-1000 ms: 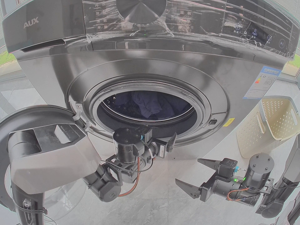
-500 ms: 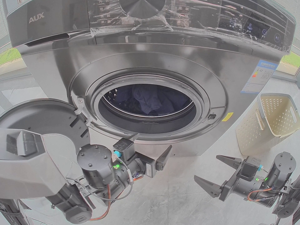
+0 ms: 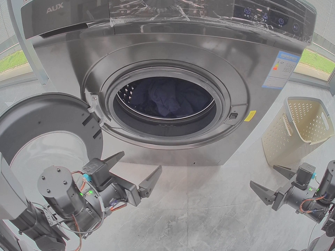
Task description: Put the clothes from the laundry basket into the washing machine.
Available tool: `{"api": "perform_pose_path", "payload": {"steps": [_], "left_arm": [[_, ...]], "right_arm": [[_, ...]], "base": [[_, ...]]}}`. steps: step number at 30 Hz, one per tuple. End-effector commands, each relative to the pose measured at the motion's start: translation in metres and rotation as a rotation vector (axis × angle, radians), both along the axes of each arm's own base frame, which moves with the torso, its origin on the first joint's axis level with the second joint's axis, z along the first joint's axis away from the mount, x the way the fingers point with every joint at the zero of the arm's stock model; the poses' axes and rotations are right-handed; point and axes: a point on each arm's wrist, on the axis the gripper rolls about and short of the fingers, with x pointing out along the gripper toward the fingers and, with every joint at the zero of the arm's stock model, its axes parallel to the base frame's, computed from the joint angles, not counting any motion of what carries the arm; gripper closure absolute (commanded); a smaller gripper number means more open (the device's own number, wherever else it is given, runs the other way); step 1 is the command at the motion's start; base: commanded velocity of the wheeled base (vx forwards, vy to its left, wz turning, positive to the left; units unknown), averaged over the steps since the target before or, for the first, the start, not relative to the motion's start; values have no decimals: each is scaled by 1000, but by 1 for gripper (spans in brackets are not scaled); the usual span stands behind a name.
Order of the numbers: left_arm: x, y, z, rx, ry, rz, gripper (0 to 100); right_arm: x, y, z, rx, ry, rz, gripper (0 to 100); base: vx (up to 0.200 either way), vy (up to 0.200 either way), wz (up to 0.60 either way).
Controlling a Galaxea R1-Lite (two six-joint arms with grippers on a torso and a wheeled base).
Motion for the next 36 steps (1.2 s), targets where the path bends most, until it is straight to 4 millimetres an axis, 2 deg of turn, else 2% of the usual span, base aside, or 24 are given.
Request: {"api": "perform_pose_path", "payload": {"steps": [1,5,9,11,17,20,26,29,34,36], "left_arm": [[-18,29,13,-30,-30,39,0],[-30,48,15,-33,-32,65,0],[-41,62,10,-15,-15,85,0],[-44,65,13,-27,-26,92,0],[-48,76,20,-38,-47,132,0],[-50,80,22,-41,-50,152,0],[-63,92,31,-62,-80,165,0],[-77,101,32,-30,-63,160,0],[-97,116,24,11,4,164,0],[-109,128,22,16,13,207,0]], "right_arm": [[-26,-23,13,20,-52,-88,0],[-46,-35,16,23,-56,-96,0],[-59,-46,17,38,-76,-124,0],[-65,-50,17,42,-86,-143,0],[-80,-60,16,47,-115,-180,0],[-84,-63,16,52,-121,-191,0],[-98,-70,11,58,-134,-223,0],[-105,-74,8,63,-150,-245,0],[-115,-79,6,75,-180,-280,0],[-123,-82,0,75,-185,-303,0]], "base": [[0,0,0],[0,0,0],[-200,0,0],[-200,0,0],[0,0,0],[-200,0,0],[0,0,0],[0,0,0],[-200,0,0],[-100,0,0]]}}
